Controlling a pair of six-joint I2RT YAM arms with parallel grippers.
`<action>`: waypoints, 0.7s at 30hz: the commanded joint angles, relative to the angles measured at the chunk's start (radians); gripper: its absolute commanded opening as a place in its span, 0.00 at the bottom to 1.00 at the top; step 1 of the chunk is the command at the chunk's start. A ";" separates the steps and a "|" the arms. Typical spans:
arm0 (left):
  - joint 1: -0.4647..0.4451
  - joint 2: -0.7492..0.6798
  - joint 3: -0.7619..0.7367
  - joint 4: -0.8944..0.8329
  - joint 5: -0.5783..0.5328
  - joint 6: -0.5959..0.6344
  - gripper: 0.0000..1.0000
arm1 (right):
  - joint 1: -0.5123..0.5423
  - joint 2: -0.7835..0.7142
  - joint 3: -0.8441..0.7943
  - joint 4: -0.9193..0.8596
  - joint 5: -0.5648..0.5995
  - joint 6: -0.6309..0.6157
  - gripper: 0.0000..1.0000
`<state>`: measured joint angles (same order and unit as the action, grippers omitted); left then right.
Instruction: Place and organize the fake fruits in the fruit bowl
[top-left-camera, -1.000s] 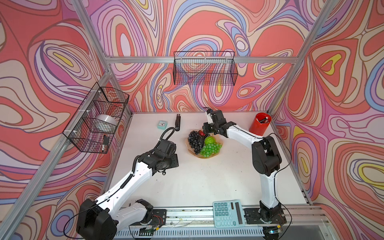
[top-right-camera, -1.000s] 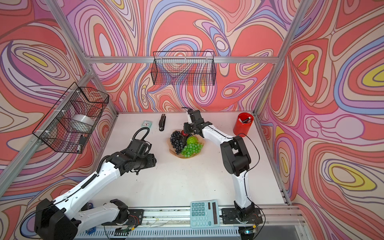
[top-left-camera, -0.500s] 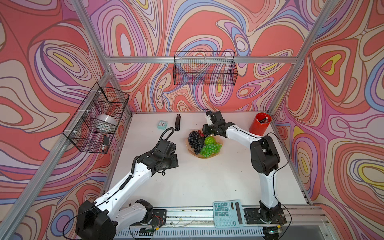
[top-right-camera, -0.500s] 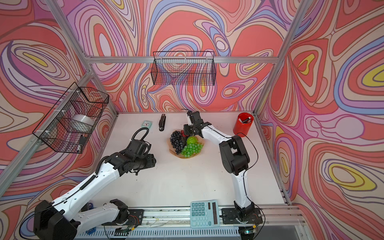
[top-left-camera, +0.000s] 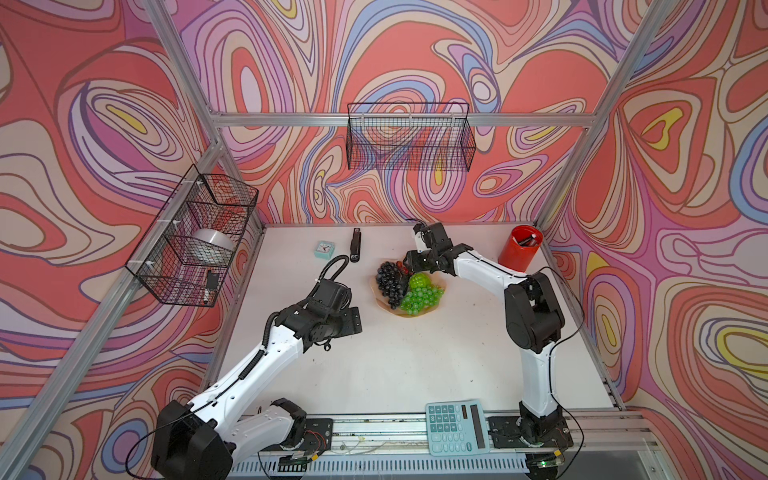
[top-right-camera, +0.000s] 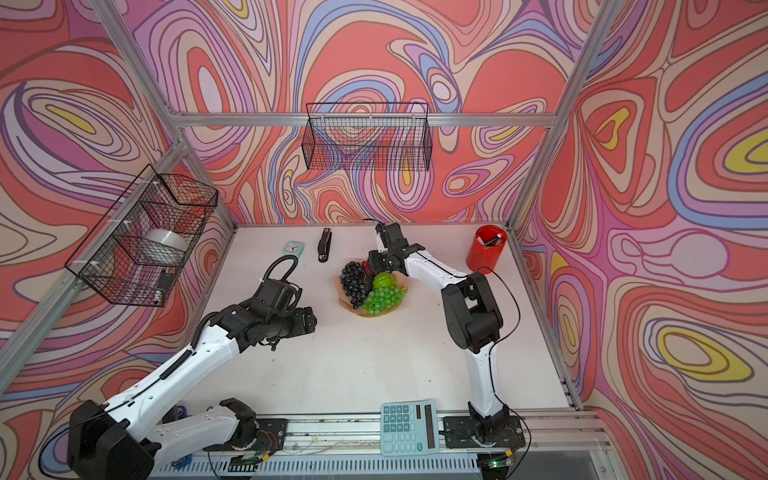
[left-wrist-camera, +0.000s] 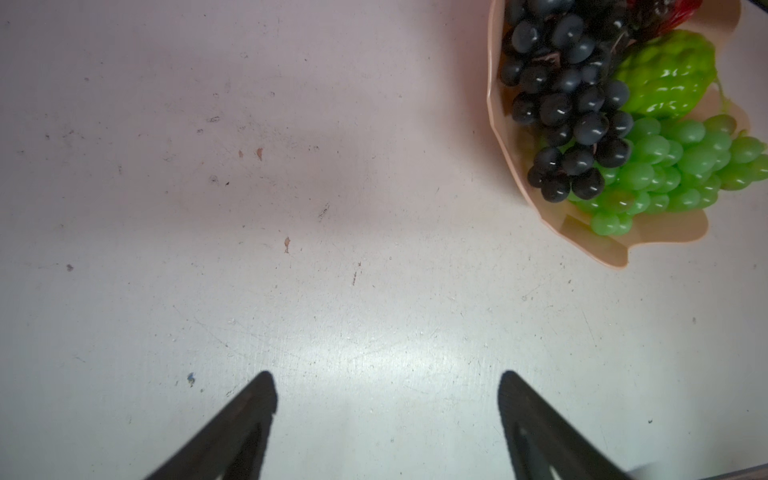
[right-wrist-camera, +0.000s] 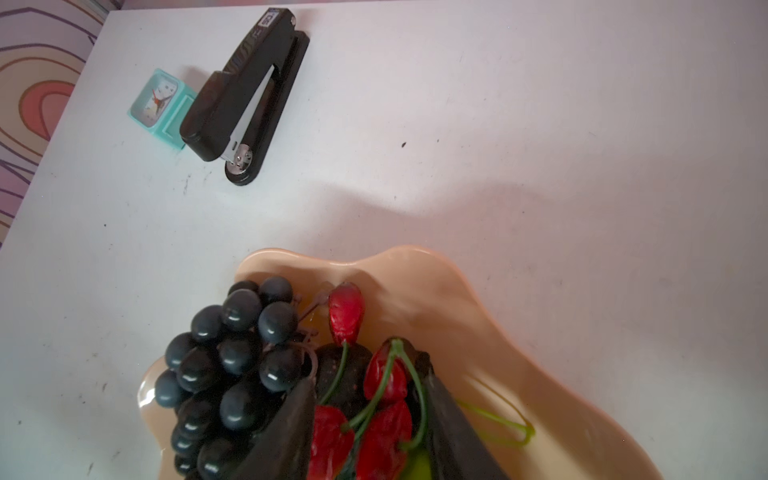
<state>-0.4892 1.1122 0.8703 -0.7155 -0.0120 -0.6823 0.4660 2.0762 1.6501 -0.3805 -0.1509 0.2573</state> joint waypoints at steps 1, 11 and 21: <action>0.007 -0.018 0.016 -0.041 -0.052 -0.028 1.00 | 0.001 -0.104 0.041 -0.033 0.048 -0.040 0.52; 0.026 0.071 0.180 -0.029 -0.175 0.106 1.00 | 0.001 -0.383 -0.110 -0.037 0.169 -0.088 0.79; 0.178 -0.023 -0.103 0.603 -0.287 0.483 1.00 | -0.121 -0.825 -0.547 0.229 0.384 -0.240 0.98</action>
<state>-0.3325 1.1084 0.8703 -0.3824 -0.2230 -0.3782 0.4038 1.3693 1.2236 -0.3099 0.1612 0.0921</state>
